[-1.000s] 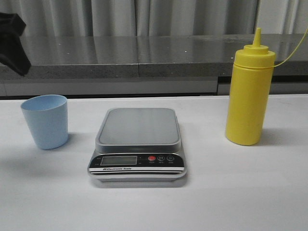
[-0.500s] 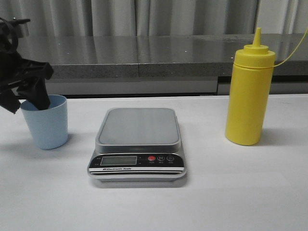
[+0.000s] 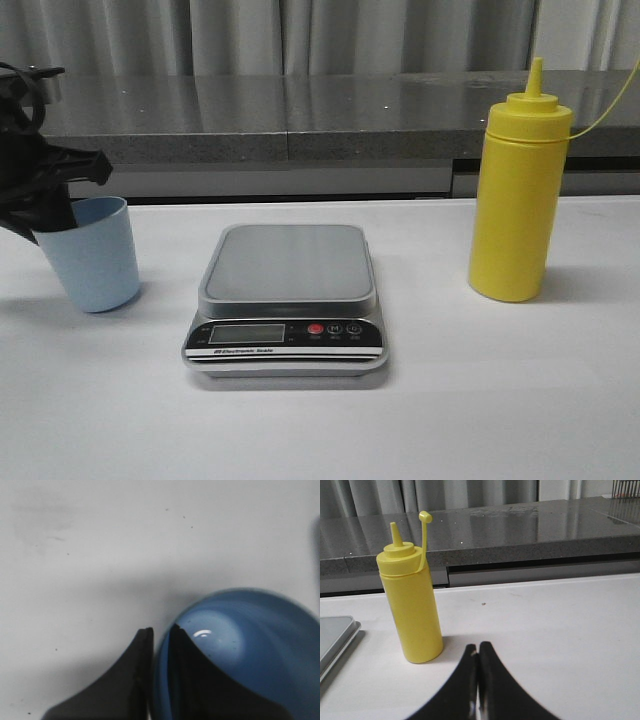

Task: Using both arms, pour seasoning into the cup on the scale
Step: 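Lower the left gripper onto the light blue cup and grasp its rim, then lift the blue cup with the left gripper and lower it onto the scale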

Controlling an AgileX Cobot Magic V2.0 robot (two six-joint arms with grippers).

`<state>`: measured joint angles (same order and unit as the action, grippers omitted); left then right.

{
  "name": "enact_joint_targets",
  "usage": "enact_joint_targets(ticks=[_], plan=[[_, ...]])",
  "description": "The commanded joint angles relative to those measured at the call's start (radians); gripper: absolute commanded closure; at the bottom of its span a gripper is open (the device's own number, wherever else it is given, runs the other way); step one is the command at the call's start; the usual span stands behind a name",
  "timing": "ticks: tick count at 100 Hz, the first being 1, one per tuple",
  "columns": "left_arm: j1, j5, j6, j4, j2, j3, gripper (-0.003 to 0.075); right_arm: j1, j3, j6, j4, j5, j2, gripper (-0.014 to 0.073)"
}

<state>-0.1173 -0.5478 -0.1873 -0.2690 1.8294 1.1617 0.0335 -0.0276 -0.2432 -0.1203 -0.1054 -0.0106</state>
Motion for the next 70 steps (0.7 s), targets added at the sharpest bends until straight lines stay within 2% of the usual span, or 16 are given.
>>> enact_joint_targets(ticks=[1,27,48,70], plan=[[0.002,0.026,0.009,-0.028,-0.049,0.027,0.0741,-0.006,0.018,0.010,-0.012,0.072,-0.021,0.0662],[-0.029,0.030,0.004,-0.033,-0.127,0.074,0.0741,-0.006,0.018,0.010,-0.012,0.072,-0.021,0.0662],[-0.151,-0.037,-0.048,-0.031,-0.141,0.217,0.0741,-0.006,0.018,0.010,-0.012,0.072,-0.021,0.0662],[-0.283,-0.048,-0.088,-0.025,-0.110,0.290,0.0741,-0.006,0.018,0.010,-0.012,0.072,-0.021,0.0662]])
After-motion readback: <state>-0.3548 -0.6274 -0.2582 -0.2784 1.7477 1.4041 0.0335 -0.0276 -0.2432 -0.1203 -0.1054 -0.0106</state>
